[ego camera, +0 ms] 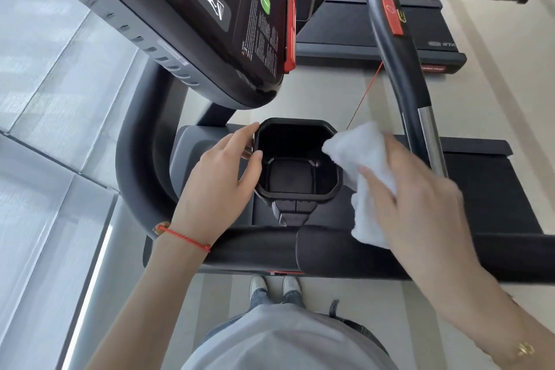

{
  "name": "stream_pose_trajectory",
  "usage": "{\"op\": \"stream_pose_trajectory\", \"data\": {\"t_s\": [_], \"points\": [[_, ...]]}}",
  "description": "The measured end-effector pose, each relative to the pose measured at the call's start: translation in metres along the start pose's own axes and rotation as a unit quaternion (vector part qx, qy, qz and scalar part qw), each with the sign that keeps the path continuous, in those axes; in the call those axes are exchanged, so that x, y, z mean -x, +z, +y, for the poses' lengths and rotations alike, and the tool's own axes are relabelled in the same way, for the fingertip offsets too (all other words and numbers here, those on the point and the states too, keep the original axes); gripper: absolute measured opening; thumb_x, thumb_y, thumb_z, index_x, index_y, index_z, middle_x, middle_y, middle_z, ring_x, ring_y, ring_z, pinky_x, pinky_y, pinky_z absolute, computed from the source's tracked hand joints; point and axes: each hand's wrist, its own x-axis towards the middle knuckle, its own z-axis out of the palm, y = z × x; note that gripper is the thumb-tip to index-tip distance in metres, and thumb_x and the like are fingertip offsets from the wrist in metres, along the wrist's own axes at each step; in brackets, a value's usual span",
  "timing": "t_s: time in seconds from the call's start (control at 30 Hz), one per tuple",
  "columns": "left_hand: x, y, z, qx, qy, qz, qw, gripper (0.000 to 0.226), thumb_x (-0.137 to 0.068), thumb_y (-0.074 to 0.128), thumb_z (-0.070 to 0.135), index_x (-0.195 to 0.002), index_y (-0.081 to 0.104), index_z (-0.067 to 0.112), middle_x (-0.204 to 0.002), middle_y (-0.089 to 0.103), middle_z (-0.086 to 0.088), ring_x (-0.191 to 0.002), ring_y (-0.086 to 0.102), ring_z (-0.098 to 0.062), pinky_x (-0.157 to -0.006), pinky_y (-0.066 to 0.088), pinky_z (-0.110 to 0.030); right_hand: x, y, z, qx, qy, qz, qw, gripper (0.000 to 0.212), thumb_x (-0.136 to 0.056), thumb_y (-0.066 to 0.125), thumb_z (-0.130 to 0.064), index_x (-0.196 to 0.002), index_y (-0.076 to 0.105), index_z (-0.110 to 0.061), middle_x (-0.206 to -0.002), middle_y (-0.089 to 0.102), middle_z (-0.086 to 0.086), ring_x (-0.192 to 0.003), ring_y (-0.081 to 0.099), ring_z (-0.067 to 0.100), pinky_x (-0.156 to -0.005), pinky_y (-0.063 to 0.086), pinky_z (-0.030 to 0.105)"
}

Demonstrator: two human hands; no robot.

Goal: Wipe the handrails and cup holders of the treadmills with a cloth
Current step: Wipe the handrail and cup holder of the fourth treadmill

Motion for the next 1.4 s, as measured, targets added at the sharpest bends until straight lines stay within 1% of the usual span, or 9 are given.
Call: {"op": "stream_pose_trajectory", "data": {"t_s": [0.17, 0.3, 0.37, 0.63, 0.73, 0.83, 1.1, 1.2, 1.4], "points": [[0.000, -0.001, 0.000, -0.005, -0.001, -0.007, 1.000, 0.043, -0.097, 0.049, 0.031, -0.138, 0.049, 0.022, -0.111, 0.064, 0.010, -0.095, 0.062, -0.004, -0.085, 0.043, -0.012, -0.023, 0.006, -0.004, 0.034, 0.028, 0.011, 0.999, 0.038, -0.100, 0.047, -0.034, -0.123, 0.054, -0.004, -0.100, 0.068, 0.013, -0.082, 0.064, 0.036, -0.062, 0.025, 0.028], [0.001, -0.001, 0.002, 0.000, -0.003, -0.011, 1.000, 0.044, -0.097, 0.048, 0.032, -0.139, 0.049, 0.021, -0.110, 0.059, 0.016, -0.094, 0.059, 0.000, -0.082, 0.037, 0.000, -0.019, 0.038, -0.014, -0.020, 0.042, -0.132, 0.990, 0.065, -0.099, 0.026, -0.048, -0.152, 0.018, -0.011, -0.152, 0.037, 0.009, -0.125, 0.050, 0.029, -0.089, 0.040, 0.033], [0.000, -0.001, 0.002, -0.003, -0.003, -0.014, 1.000, 0.043, -0.097, 0.048, 0.031, -0.139, 0.048, 0.021, -0.111, 0.061, 0.012, -0.094, 0.059, -0.003, -0.083, 0.040, -0.006, -0.020, 0.046, -0.015, 0.007, 0.037, -0.133, 0.990, 0.071, -0.096, 0.022, -0.050, -0.153, 0.009, -0.010, -0.157, 0.027, 0.008, -0.123, 0.052, 0.033, -0.086, 0.042, 0.034], [0.001, -0.002, 0.004, 0.007, -0.011, -0.026, 1.000, 0.043, -0.097, 0.047, 0.031, -0.140, 0.047, 0.023, -0.113, 0.063, 0.009, -0.097, 0.059, -0.005, -0.086, 0.049, -0.022, -0.089, 0.063, 0.017, -0.061, 0.017, -0.220, 0.973, 0.043, -0.101, 0.045, -0.035, -0.134, 0.034, -0.011, -0.101, 0.047, 0.001, -0.084, 0.044, 0.023, -0.058, 0.027, 0.033], [0.001, -0.002, 0.005, 0.005, -0.017, -0.019, 1.000, 0.044, -0.096, 0.048, 0.032, -0.140, 0.047, 0.023, -0.112, 0.063, 0.010, -0.096, 0.059, -0.003, -0.085, 0.049, -0.024, -0.074, 0.061, 0.028, -0.088, -0.007, -0.226, 0.970, 0.047, -0.099, 0.044, -0.038, -0.138, 0.027, -0.017, -0.111, 0.039, -0.007, -0.088, 0.045, 0.020, -0.059, 0.028, 0.019], [0.000, -0.001, 0.005, 0.004, -0.034, -0.016, 0.999, 0.047, -0.097, 0.049, 0.032, -0.141, 0.048, 0.019, -0.112, 0.066, 0.005, -0.098, 0.061, -0.010, -0.089, 0.050, -0.028, -0.079, 0.061, 0.030, -0.077, -0.033, -0.256, 0.963, 0.050, -0.099, 0.042, -0.043, -0.139, 0.025, -0.018, -0.117, 0.037, -0.007, -0.092, 0.047, 0.021, -0.065, 0.032, 0.031], [-0.002, -0.003, 0.010, -0.004, -0.052, -0.030, 0.998, 0.043, -0.097, 0.052, 0.029, -0.139, 0.052, 0.016, -0.106, 0.067, 0.004, -0.098, 0.064, -0.015, -0.087, 0.052, -0.037, -0.139, 0.074, -0.008, 0.069, -0.259, -0.280, 0.922, 0.032, -0.098, 0.034, -0.055, -0.099, 0.038, -0.023, -0.075, 0.047, -0.014, -0.059, 0.043, 0.016, -0.057, 0.026, 0.035], [-0.002, -0.003, 0.009, -0.001, -0.054, -0.032, 0.998, 0.044, -0.097, 0.051, 0.030, -0.139, 0.051, 0.017, -0.108, 0.066, 0.004, -0.100, 0.063, -0.013, -0.089, 0.052, -0.035, -0.124, 0.074, 0.004, 0.079, -0.244, -0.205, 0.945, 0.038, -0.097, 0.039, -0.053, -0.117, 0.045, -0.021, -0.100, 0.060, -0.006, -0.080, 0.056, 0.033, -0.064, 0.030, 0.036], [-0.002, -0.003, 0.007, -0.005, -0.056, -0.030, 0.998, 0.043, -0.097, 0.050, 0.033, -0.139, 0.050, 0.021, -0.107, 0.066, 0.006, -0.099, 0.063, -0.012, -0.086, 0.053, -0.036, -0.112, 0.067, 0.029, -0.029, -0.141, -0.210, 0.967, 0.026, -0.096, 0.049, -0.042, -0.109, 0.045, -0.020, -0.073, 0.042, -0.014, -0.075, 0.043, 0.022, -0.062, 0.022, 0.036]]}}
